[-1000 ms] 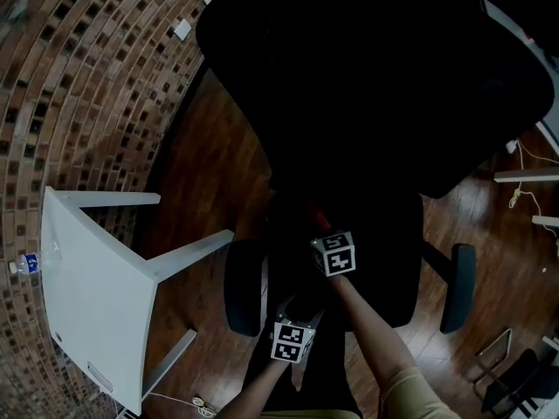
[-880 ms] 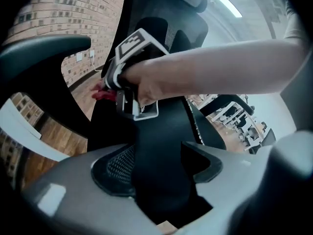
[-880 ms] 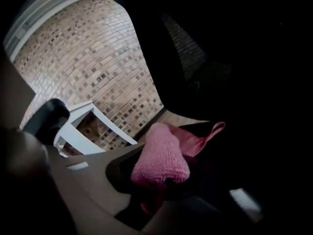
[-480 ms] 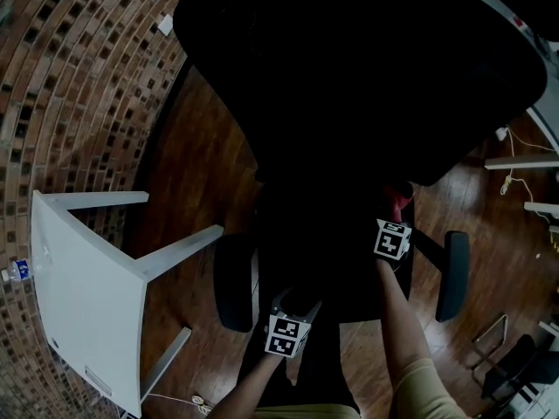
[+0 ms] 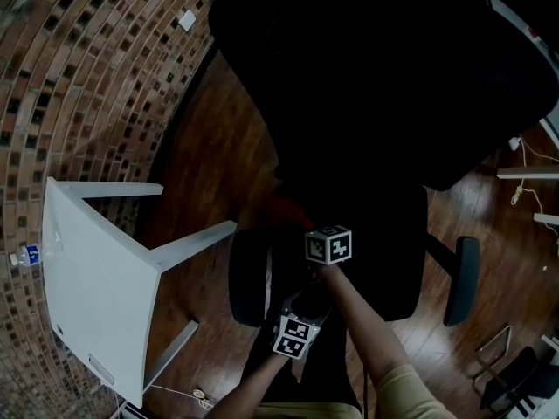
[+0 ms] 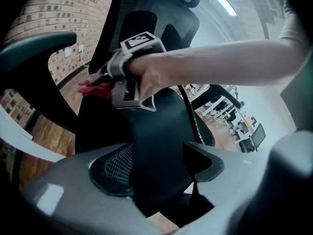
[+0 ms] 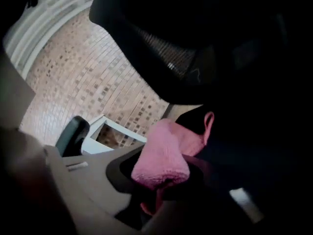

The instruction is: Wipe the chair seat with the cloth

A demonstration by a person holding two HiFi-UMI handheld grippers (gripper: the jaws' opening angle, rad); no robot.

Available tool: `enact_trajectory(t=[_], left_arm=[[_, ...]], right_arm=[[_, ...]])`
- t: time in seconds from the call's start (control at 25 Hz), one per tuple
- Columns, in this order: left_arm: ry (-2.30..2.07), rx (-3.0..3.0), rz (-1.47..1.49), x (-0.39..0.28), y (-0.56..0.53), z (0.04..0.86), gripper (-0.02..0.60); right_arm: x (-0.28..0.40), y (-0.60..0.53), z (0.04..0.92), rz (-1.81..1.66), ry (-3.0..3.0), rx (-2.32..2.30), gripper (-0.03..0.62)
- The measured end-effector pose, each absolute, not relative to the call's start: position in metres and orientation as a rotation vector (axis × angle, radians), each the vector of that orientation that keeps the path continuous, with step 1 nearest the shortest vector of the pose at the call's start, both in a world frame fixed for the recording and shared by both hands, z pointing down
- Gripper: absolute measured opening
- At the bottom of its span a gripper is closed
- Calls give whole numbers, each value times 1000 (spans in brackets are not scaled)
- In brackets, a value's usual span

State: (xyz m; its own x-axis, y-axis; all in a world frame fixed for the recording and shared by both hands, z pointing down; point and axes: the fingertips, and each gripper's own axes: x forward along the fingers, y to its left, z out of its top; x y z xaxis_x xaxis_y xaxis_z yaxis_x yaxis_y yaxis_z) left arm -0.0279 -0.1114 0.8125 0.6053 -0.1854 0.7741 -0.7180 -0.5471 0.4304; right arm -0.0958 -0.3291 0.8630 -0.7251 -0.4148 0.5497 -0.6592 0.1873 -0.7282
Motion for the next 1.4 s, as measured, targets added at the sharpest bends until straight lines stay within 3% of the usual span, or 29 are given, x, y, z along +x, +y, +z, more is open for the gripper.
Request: enact_trajectory(t=[0.08,0.16,0.44,0.56,0.68,0.92,1.04,1.16,1.4], left_arm=[[-719,2053,895,-34,-112,817,308],[-737,2042,897,-40,-115,820,308],[-708,2033,871,-26,-104,816,308],[-690,2021,869,-21,-93,818,308],[-687,2013,882,-23,-86,818,310],[-669,2023,929,-37,-81,816,317],[-655,2048,948,-38,-82,815,318],[-646,2042,953,-37,-79,816,318],[-567,2079,940,-13,-70,807,330]], right_arm=[[-107,-327,874,1546,-2202,1052,61],[-69,-331,882,1461,-2127,1210,60],[256,-260,884,890,-1350,1790,60],[288,-253,879,742,-1265,1680,60],[223,-266,885,893,-1448,1592,60],[-79,-286,863,1457,-2204,927,61],[-116,-288,871,1558,-2187,983,61],[-44,-282,889,1359,-2001,1308,60],[246,-227,889,831,-1312,1733,60]])
